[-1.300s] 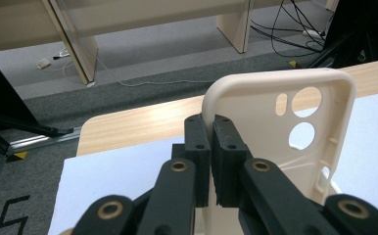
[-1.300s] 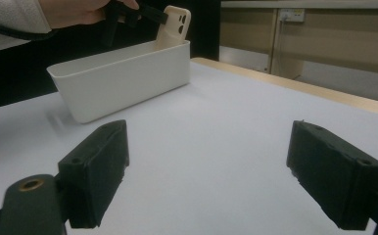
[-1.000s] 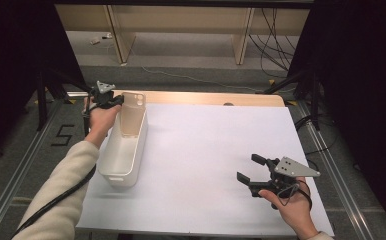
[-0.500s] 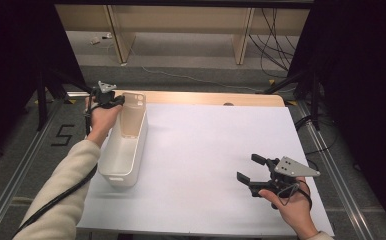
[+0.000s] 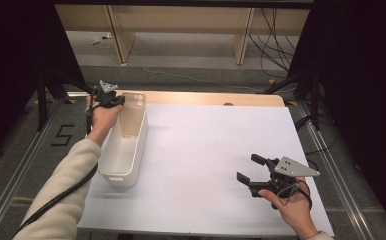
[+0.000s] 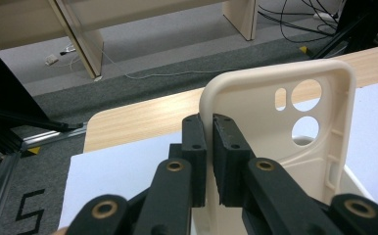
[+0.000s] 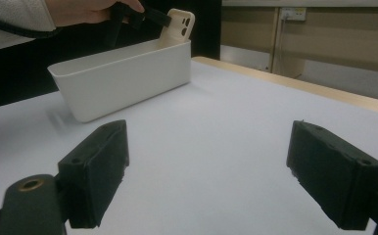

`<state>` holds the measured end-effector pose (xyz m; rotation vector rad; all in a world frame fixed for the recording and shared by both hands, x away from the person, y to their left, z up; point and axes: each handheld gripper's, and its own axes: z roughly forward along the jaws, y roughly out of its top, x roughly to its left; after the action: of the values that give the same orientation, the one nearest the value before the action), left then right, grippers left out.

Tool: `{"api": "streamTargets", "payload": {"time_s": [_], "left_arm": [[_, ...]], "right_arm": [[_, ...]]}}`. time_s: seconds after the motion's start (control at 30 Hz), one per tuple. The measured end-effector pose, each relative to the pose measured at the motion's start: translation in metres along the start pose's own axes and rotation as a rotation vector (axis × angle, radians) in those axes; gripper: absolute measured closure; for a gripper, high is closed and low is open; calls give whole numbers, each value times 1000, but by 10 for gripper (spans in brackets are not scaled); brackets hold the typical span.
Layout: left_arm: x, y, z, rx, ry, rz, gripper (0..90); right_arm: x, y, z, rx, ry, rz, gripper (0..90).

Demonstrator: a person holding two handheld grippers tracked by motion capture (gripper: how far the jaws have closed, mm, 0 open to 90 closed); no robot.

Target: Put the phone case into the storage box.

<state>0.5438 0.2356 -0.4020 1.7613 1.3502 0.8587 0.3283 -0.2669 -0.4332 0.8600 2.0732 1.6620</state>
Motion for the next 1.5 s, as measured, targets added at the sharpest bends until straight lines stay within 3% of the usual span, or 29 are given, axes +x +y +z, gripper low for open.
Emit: {"api": "streamTargets", "payload": {"time_s": [0.2, 0.27, 0.43, 0.57, 0.9, 1.5], "left_arm": [[1, -1, 1, 9, 8, 4, 830], [1, -1, 2, 16, 12, 8, 827], [2, -4, 5, 24, 18, 7, 823], [2, -5, 5, 29, 22, 14, 822], [3, -6, 5, 33, 21, 13, 819], [8, -8, 4, 13, 31, 6, 785]], "right_arm": [[0, 1, -2, 34, 1, -1, 170], [0, 0, 0, 12, 4, -1, 170], [0, 1, -2, 32, 1, -1, 170], [0, 0, 0, 9, 4, -1, 170], [0, 1, -1, 16, 6, 4, 170], [0, 0, 0, 20, 0, -1, 170]]}}
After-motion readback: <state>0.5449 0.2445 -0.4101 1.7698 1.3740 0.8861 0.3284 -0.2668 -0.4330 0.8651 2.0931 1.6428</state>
